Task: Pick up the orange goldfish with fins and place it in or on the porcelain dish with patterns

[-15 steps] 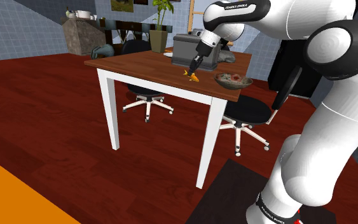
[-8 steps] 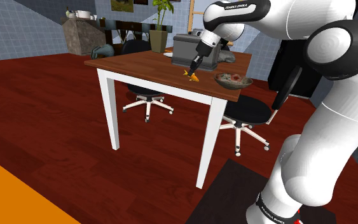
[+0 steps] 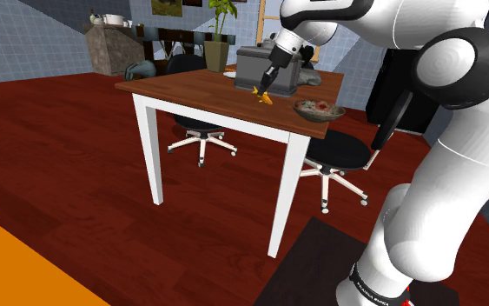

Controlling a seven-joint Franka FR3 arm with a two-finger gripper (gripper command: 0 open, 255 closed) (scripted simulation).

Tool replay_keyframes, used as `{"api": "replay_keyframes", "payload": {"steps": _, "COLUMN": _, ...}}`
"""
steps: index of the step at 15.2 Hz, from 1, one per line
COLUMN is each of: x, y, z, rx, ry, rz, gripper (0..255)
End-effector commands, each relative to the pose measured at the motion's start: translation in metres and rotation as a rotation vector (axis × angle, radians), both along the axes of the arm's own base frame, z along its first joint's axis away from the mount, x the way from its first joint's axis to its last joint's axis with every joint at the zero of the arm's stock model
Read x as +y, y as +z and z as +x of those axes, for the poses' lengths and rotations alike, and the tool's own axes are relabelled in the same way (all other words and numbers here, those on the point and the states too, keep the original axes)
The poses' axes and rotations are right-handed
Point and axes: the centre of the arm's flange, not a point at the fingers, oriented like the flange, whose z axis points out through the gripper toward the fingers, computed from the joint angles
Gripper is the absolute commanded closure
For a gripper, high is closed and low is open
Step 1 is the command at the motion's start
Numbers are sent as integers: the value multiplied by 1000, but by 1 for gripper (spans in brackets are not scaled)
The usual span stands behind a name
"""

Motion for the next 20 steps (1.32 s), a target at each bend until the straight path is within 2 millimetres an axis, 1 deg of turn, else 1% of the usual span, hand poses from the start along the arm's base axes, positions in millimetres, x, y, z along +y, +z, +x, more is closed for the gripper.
{"api": "replay_keyframes", "payload": {"steps": 1, "x": 0, "y": 10, "z": 0, "rx": 0, "ry": 0, "rz": 0, "gripper": 255}}
{"api": "replay_keyframes", "payload": {"steps": 16, "x": 0, "y": 88, "z": 0, "rx": 0, "ry": 0, "rz": 0, "gripper": 255}}
{"api": "replay_keyframes", "payload": {"steps": 20, "x": -21, "y": 92, "z": -48, "rx": 0, "ry": 0, "rz": 0, "gripper": 255}}
